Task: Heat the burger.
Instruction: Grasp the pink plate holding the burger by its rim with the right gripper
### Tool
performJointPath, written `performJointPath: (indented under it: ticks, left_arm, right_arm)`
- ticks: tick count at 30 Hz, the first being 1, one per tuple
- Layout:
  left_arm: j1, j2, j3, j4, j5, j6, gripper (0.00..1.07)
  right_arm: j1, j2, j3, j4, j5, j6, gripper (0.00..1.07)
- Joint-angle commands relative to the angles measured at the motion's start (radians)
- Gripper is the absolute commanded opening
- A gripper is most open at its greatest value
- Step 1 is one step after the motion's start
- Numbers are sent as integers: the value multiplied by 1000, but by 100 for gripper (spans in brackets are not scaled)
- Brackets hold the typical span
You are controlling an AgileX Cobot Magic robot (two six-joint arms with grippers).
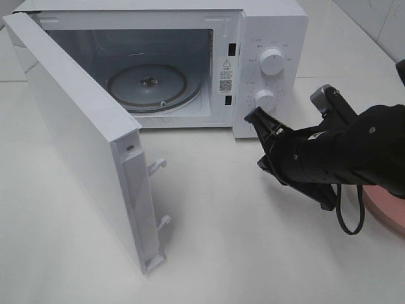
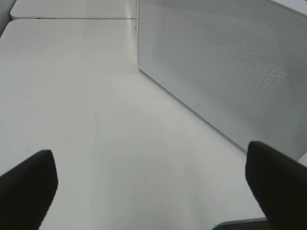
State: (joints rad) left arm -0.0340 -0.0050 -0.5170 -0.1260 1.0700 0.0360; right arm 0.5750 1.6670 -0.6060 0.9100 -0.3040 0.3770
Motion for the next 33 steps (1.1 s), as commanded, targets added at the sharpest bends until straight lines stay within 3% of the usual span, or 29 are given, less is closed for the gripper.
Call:
performJointPath:
  ticks: [1,6,13,18,24,33]
  left_arm:
    - [-3,-2,1,-7,1,2,100]
    - [-3,-2,1,-7,1,2,100]
    - [-3,-2,1,-7,1,2,100]
    - [-3,-2,1,-7,1,2,100]
    - [-3,-2,1,-7,1,2,100]
    - [-3,-2,1,-7,1,2,100]
  right_arm:
    - [-51,-18,3,-10,144,-219,2]
    - [-112,-18,3,-10,329,-449,2]
    - [-162,-18,3,-80,514,-584,2]
    - [-202,-18,-16,-242,634,-586,3]
    - [-215,-18,-127,-508,911,-567,4]
    - [-215,-38,-231,-699,1098,-516,6]
